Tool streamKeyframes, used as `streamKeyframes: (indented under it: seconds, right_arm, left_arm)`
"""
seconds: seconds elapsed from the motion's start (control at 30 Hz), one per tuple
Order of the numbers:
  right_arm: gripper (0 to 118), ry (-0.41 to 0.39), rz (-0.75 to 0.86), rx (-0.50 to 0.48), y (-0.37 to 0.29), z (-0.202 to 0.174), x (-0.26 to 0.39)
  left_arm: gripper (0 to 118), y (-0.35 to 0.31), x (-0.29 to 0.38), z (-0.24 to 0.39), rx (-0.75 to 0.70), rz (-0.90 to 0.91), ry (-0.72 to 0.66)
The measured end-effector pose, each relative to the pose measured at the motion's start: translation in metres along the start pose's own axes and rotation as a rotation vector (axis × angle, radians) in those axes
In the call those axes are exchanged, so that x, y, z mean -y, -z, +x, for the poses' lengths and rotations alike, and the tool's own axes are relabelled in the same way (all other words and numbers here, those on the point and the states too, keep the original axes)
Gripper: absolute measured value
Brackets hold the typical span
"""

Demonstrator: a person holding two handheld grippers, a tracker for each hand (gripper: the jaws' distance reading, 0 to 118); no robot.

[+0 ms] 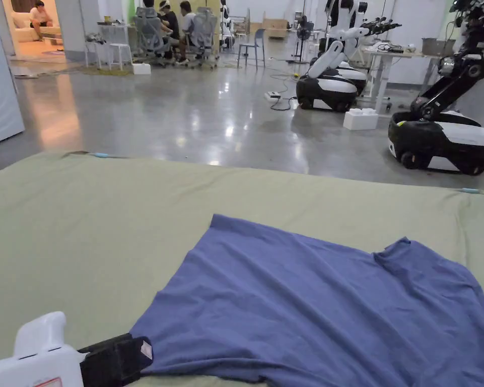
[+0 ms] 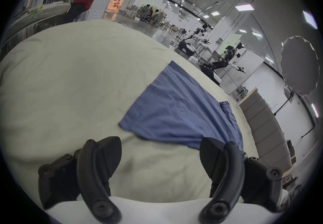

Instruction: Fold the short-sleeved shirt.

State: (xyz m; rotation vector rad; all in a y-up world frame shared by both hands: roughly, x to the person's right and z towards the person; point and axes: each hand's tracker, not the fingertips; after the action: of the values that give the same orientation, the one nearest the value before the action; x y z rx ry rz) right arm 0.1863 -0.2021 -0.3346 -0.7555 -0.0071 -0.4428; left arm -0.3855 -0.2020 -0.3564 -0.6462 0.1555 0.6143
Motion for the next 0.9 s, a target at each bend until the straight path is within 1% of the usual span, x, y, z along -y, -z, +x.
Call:
streamKeyframes:
  seconds: [0.07,0.1,0.17,0.2,0.23,0.27,0.3,0.33,0.37,0.4,0.43,0.47,0.53,0.57,0.67,0.77,0.83,0.9]
  right_arm:
    - [89,0.020,0.007,0.008,0.003,0.006,-0.008]
    - [89,0.034,0.001,-0.002,0.005,0.009,-0.011]
    - [89,0.061,-0.008,-0.017,0.006,0.012,-0.016]
    - [89,0.068,-0.008,-0.024,0.006,0.013,-0.018]
    - [89,0.071,-0.004,-0.029,0.006,0.013,-0.018]
    - [89,0.069,-0.001,-0.032,0.005,0.012,-0.019]
    - [89,0.064,0.001,-0.032,0.005,0.012,-0.019]
    - [89,0.055,0.000,-0.029,0.006,0.012,-0.020]
    - [89,0.048,-0.003,-0.024,0.007,0.012,-0.021]
    - [89,0.040,-0.009,-0.017,0.009,0.013,-0.023]
    - [89,0.038,-0.015,-0.010,0.012,0.014,-0.024]
    - [89,0.041,-0.023,0.004,0.014,0.015,-0.026]
    - [89,0.052,-0.023,0.016,0.018,0.018,-0.028]
    - [89,0.060,-0.019,0.021,0.020,0.018,-0.029]
    - [89,0.087,0.000,0.052,0.030,0.019,-0.034]
    - [90,0.096,0.005,0.058,0.041,0.022,-0.036]
    - [90,0.089,-0.033,0.078,0.051,0.024,-0.037]
    - [90,0.058,-0.061,0.124,0.058,0.024,-0.034]
  left_arm:
    - [103,0.024,-0.018,-0.002,-0.047,-0.035,0.047]
    - [103,0.038,-0.028,-0.002,-0.084,-0.053,0.094]
    - [103,0.066,-0.044,-0.009,-0.125,-0.103,0.108]
    - [102,0.080,-0.049,-0.013,-0.164,-0.161,0.095]
    - [99,0.091,-0.051,-0.017,-0.169,-0.224,0.077]
    - [92,0.100,-0.050,-0.018,-0.191,-0.306,0.058]
    - [90,0.105,-0.045,-0.019,-0.173,-0.335,0.068]
    - [85,0.100,-0.037,-0.013,-0.211,-0.299,0.148]
    - [71,0.097,-0.036,-0.009,-0.216,-0.244,0.223]
    - [51,0.095,-0.035,-0.005,-0.240,-0.270,0.252]
    - [26,0.091,-0.034,-0.002,-0.273,-0.266,0.264]
    - [6,0.085,-0.037,-0.003,-0.254,-0.261,0.244]
    - [6,0.075,-0.042,-0.008,-0.075,-0.273,0.095]
    - [6,0.073,-0.043,-0.008,-0.042,-0.283,0.063]
    - [6,0.074,-0.041,-0.005,-0.046,-0.283,0.049]
    - [6,0.076,-0.040,-0.005,-0.037,-0.283,0.037]
    - [6,0.075,-0.032,0.004,-0.056,-0.298,0.067]
    - [6,0.076,-0.029,0.007,-0.061,-0.310,0.081]
